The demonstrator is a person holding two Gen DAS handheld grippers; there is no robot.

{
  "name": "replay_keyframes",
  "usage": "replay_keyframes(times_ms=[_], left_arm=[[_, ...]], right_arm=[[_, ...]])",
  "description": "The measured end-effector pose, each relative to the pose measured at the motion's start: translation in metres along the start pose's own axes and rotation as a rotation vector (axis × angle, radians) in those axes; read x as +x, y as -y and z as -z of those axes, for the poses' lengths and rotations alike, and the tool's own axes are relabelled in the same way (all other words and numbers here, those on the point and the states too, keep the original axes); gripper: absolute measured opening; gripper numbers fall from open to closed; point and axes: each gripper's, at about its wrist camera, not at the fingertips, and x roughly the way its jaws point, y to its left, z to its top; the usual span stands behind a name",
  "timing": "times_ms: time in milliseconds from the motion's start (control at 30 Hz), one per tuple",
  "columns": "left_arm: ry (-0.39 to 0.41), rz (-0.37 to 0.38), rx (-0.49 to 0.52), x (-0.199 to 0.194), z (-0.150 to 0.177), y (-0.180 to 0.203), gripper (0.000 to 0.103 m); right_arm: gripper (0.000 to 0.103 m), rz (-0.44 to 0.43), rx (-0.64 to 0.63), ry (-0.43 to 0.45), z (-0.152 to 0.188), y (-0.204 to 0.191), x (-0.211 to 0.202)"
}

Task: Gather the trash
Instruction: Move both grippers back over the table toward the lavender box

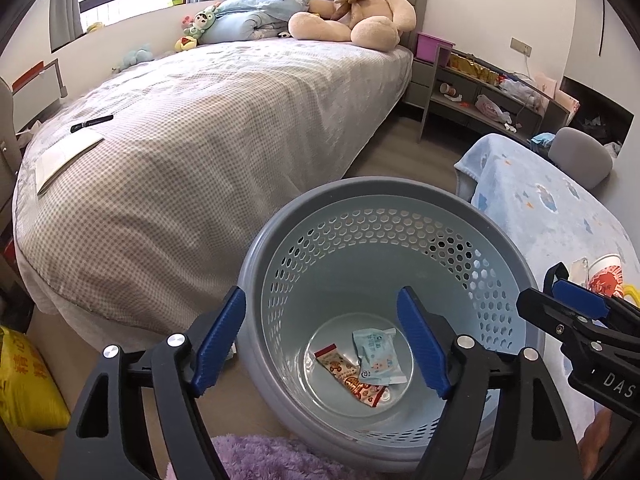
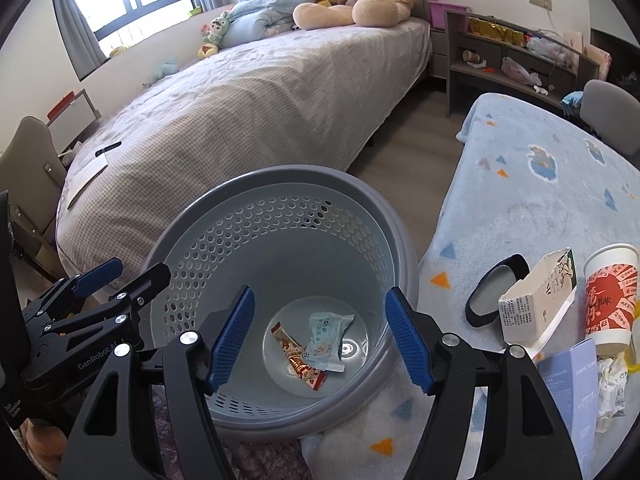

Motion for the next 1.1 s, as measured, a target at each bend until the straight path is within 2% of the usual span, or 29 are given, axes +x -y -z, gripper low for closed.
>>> replay_keyframes(times_ms=[467,1100], left_arm=[[0.000,0.022,0.021,-0.029,0.013,0.020,0.075],[0.014,0.110,0.111,-0.064,0.036,0.089,0.075]], right_arm=[[0.068,0.043,0.061,0.017,0.021,0.026,-0.033],[0.069,0.144,0.174,0.055,0.072,0.094,-0.102]])
